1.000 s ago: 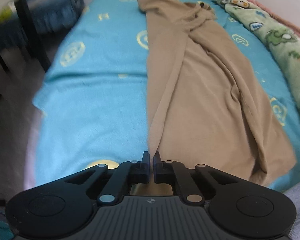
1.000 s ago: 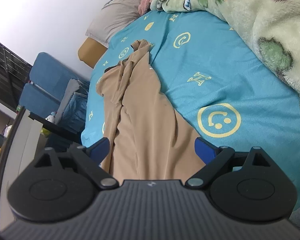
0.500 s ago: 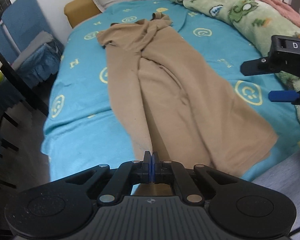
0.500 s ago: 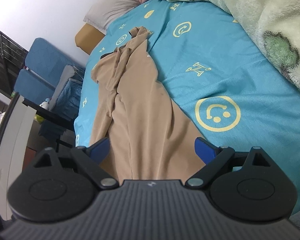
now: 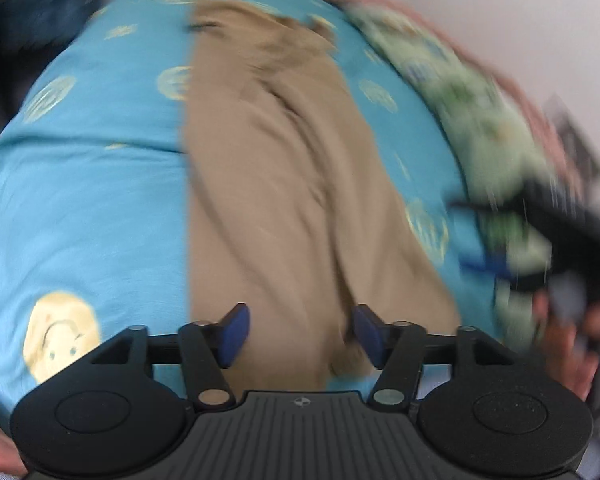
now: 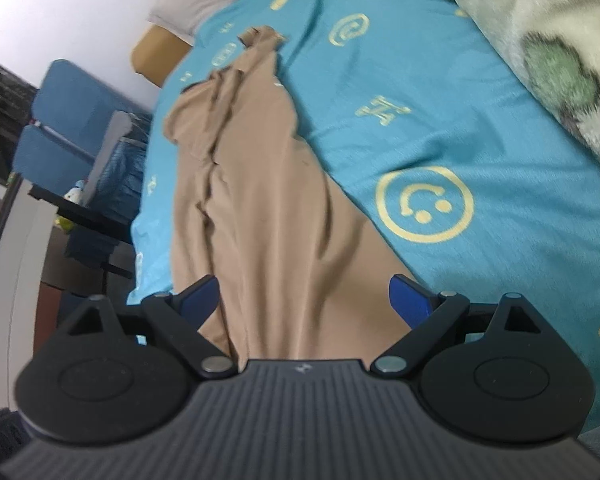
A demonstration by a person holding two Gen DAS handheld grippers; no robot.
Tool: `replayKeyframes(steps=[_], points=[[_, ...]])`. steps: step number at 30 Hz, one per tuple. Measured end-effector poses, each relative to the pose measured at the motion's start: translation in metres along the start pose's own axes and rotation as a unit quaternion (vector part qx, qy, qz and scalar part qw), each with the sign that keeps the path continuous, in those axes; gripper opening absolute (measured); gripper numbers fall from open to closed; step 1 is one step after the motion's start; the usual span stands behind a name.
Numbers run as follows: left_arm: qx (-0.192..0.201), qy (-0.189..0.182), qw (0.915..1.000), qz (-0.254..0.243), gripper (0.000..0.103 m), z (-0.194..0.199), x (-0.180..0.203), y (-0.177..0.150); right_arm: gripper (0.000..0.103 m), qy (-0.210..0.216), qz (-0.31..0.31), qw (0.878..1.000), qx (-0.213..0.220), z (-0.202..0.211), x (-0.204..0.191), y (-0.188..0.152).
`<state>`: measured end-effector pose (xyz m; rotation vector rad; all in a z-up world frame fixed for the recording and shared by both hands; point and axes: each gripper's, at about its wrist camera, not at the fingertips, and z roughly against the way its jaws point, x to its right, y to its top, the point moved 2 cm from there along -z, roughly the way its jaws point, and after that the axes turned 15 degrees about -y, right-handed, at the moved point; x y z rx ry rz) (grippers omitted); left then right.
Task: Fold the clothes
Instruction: 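Pull the hem straight with the left gripper and open it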
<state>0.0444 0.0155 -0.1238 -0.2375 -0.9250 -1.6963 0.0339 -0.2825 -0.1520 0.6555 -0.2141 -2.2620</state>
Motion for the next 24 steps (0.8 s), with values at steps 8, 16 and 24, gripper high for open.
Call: replayKeyframes(steps=[8,16,24], points=[[0.015,0.001,0.9895,0.144,0.067,-0.007,-0.064,0.004,0.092,-0.039,0.111,0.992,-0.049,-0.017,-0.019,0.027],[-0.014,-0.036,0.9890,0.143,0.063,-0.024,-0.074,0.004,0.092,-0.093,0.271,0.950,-0.122,-0.055,-0.037,0.023],[-0.029,-0.053,0.9881,0.141,0.033,-0.028,-0.074,-0.002,0.074,-0.125,0.331,0.920,-0.169,-0.065,-0.047,-0.006]])
